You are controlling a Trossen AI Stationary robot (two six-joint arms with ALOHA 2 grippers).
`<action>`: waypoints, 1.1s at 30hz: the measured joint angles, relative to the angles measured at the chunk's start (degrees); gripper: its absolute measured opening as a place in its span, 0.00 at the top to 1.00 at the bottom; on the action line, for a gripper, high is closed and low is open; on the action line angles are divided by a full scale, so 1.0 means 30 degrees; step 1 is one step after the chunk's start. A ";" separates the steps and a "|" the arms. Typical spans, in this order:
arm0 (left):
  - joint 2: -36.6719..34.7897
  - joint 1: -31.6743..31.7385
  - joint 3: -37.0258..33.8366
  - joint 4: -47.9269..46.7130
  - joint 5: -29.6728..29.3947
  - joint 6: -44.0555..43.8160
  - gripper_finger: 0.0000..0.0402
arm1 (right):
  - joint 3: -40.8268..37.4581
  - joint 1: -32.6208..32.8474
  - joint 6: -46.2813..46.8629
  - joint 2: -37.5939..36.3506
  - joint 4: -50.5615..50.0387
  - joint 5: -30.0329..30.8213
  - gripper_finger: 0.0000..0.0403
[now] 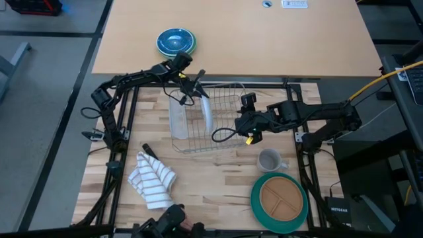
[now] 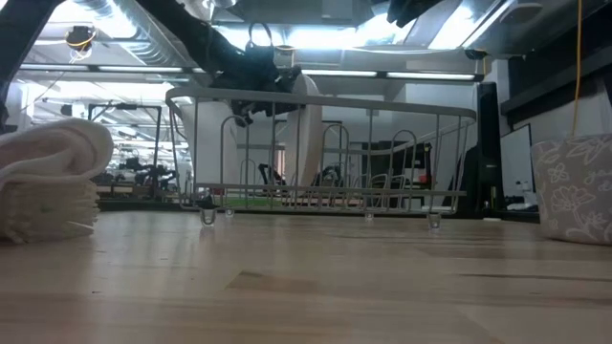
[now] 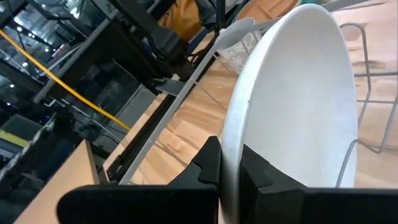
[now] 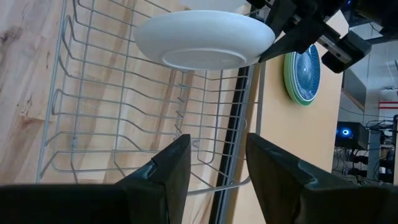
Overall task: Sort dishes
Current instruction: Put the white plate in the dish rack
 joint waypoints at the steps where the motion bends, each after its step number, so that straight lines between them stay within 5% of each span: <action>1: 0.0000 -0.0047 0.0000 -0.0127 0.0000 0.0006 0.98 | 0.0000 -0.0007 0.0005 0.0000 0.0000 0.0000 0.61; 9: 0.0000 -0.0717 0.0000 -0.0963 -0.1211 -0.0156 0.95 | 0.0000 -0.0007 0.0000 0.0000 0.0000 0.0000 0.61; 18: 0.0000 -0.2159 0.0007 -0.0976 -0.4646 -0.4260 0.94 | 0.0000 0.0000 0.0000 0.0000 0.0000 0.0000 0.61; 33: -0.0064 -0.3563 0.0022 -0.0631 -0.9195 -0.4219 0.86 | 0.0000 0.0000 0.0000 0.0000 0.0000 0.0000 0.61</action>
